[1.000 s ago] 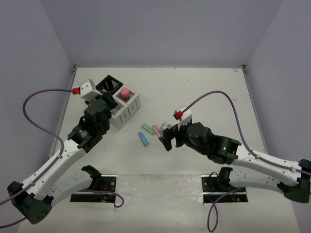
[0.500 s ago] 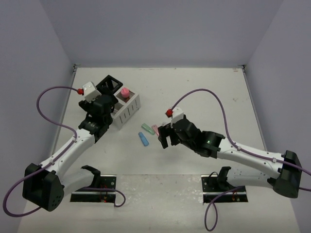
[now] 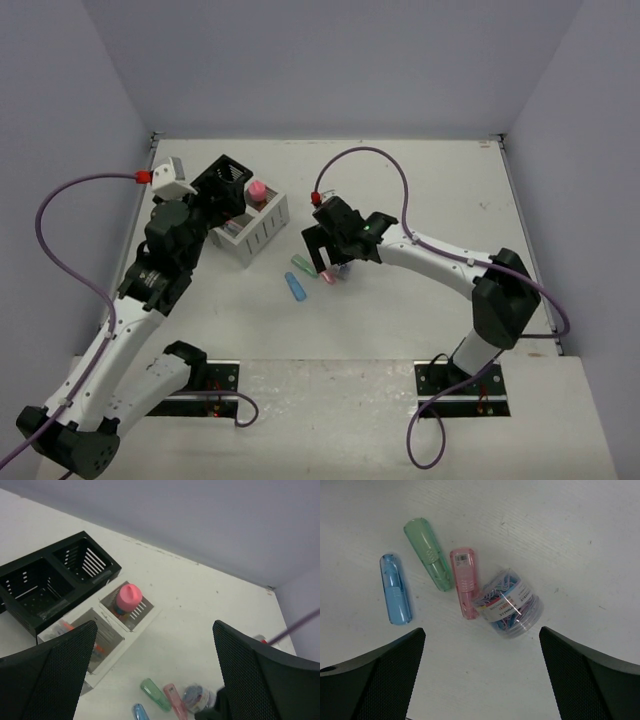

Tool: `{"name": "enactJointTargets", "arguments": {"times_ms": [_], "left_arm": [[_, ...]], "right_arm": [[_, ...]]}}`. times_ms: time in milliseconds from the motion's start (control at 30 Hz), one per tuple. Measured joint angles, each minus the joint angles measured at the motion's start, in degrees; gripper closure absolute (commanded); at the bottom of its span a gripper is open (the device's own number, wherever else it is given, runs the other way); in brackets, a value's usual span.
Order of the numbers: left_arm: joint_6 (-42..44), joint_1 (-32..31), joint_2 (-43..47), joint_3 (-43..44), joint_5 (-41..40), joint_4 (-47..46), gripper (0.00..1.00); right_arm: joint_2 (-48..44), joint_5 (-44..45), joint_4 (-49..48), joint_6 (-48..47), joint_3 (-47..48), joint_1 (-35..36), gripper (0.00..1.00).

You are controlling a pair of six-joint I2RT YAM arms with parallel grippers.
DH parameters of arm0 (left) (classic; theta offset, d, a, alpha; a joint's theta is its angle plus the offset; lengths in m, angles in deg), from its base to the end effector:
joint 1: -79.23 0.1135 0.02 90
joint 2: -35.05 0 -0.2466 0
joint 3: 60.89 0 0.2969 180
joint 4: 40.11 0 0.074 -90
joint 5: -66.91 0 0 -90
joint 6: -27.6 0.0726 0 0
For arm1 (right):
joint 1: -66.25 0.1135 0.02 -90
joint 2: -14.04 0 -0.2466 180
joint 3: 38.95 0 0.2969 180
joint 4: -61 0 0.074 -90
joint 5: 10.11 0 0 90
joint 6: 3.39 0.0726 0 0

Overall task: Sort the stationery into containers
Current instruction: Pick up the stationery from the center of the board.

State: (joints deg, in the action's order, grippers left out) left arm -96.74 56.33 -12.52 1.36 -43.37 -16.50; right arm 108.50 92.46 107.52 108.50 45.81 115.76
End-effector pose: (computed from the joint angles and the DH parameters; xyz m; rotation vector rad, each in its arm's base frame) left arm 0.2688 -0.0862 0.3487 -0.4322 1.6816 -0.4336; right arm 0.2798 0.3034 0.1889 -0.5218 2.4773 0.2220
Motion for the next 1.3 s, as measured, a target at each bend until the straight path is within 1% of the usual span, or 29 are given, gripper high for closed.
{"name": "enactJointTargets", "arguments": {"times_ms": [100,233,367,433,533,667,700,733,767,833,867,933,1000,1067,1100,1200,1300], "left_arm": [[0.8,0.0,2.0,0.6,4.0,1.9,0.00],[1.1,0.0,3.2,0.6,8.0,3.6,0.00],[1.1,0.0,2.1,0.3,11.0,3.9,0.00],[1.1,0.0,1.7,-0.3,12.4,4.0,0.00],[1.0,0.0,1.6,-1.5,14.0,4.1,0.00],[1.0,0.0,2.0,-2.5,15.2,4.1,0.00],[1.0,0.0,2.1,-2.6,15.4,4.1,0.00],[1.1,0.0,2.1,-2.6,15.7,4.1,0.00],[1.1,0.0,2.1,-2.7,15.8,4.1,0.00],[1.1,0.0,2.1,-2.9,16.1,4.0,0.00],[1.0,0.0,2.0,-3.2,16.2,3.9,0.00],[1.0,0.0,1.7,-3.9,16.9,3.7,0.00],[1.0,0.0,0.8,-4.6,17.8,3.2,0.00],[1.0,0.0,-0.7,-5.0,19.2,2.7,0.00],[1.0,0.0,-1.4,-5.1,20.0,2.3,0.00],[0.9,0.0,-3.4,-5.2,23.3,1.1,0.00],[0.2,0.0,-6.0,-5.2,30.1,-2.0,0.00]], "right_arm": [[3.6,2.5,2.1,4.1,1.9,0.1,0.01],[4.5,7.8,4.6,15.6,1.7,0.1,0.01],[4.5,12.2,5.0,26.1,1.0,0.0,0.01],[4.6,13.0,5.0,29.9,0.3,0.0,0.01],[5.9,13.4,4.9,34.8,-0.2,0.0,0.05],[9.1,13.3,3.6,39.1,-1.1,0.0,0.22],[9.4,13.3,2.8,40.0,-2.2,0.1,0.23],[9.4,13.3,2.2,40.7,-3.3,0.1,0.27],[9.4,13.3,1.7,41.2,-4.2,0.1,0.38],[9.4,13.4,0.6,41.9,-5.8,0.2,0.53],[9.4,13.6,0.4,42.1,-6.2,0.3,0.66],[9.3,13.8,-0.6,41.8,-6.5,0.3,0.77],[8.9,14.3,-2.6,40.4,-7.3,0.5,0.84],[8.1,15.0,-4.6,38.2,-8.7,0.7,0.96],[7.7,15.3,-5.6,36.8,-9.4,0.8,0.98],[3.5,16.4,-9.8,28.2,-13.3,1.7,1.00],[-6.2,16.9,-19.9,13.8,-21.2,5.9,1.00]]}}
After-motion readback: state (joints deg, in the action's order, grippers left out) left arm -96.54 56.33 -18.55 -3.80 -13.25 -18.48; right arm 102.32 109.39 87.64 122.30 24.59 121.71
